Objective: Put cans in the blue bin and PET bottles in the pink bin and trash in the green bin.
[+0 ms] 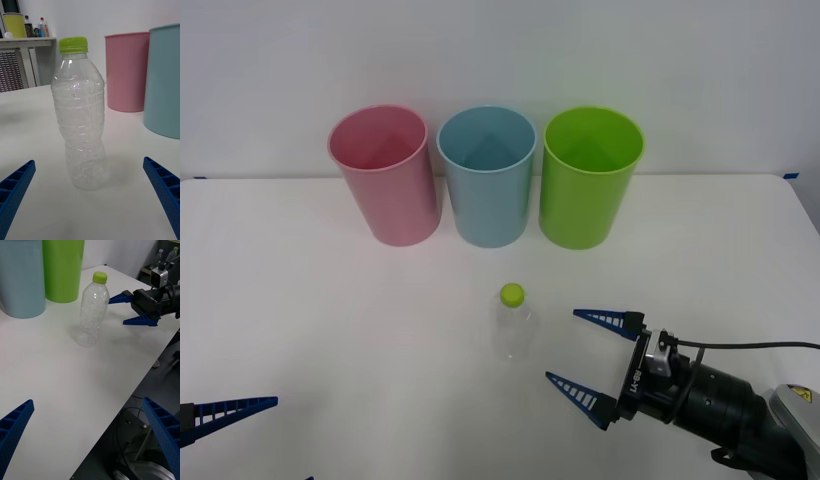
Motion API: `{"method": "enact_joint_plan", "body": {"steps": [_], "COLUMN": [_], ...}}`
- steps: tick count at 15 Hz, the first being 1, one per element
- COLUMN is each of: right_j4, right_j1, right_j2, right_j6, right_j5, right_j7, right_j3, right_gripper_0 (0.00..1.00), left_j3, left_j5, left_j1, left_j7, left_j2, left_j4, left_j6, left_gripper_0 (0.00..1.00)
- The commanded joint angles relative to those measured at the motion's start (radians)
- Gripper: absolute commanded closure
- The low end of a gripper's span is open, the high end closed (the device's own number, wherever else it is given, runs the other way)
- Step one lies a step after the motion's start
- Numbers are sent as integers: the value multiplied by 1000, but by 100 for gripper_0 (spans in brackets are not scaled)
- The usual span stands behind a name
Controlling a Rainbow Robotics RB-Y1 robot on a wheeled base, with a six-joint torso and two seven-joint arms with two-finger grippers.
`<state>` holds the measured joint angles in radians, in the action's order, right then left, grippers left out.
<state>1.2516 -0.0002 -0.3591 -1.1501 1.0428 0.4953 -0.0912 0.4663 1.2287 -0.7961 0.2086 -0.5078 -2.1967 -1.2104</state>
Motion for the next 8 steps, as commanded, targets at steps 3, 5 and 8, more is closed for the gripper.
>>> {"method": "enact_joint_plan", "body": {"steps": [3,5,8], "right_j4": [0,0,-1], "right_j1": [-4,-8,-9], "right_j2": [19,35,38], "right_j6": [12,20,29], "right_j5": [-1,5,6], "right_j7": [2,3,8], "right_j3": [-16,-19,-27], "right_gripper_0": [0,0,0], "left_j3": [0,0,0], "left_j5": [0,0,0], "left_j1": [0,0,0], "left_j7": [0,0,0], "left_j2": [0,0,0], "left_j4": [0,0,0], "left_j6": [0,0,0], "left_gripper_0": [0,0,0]}}
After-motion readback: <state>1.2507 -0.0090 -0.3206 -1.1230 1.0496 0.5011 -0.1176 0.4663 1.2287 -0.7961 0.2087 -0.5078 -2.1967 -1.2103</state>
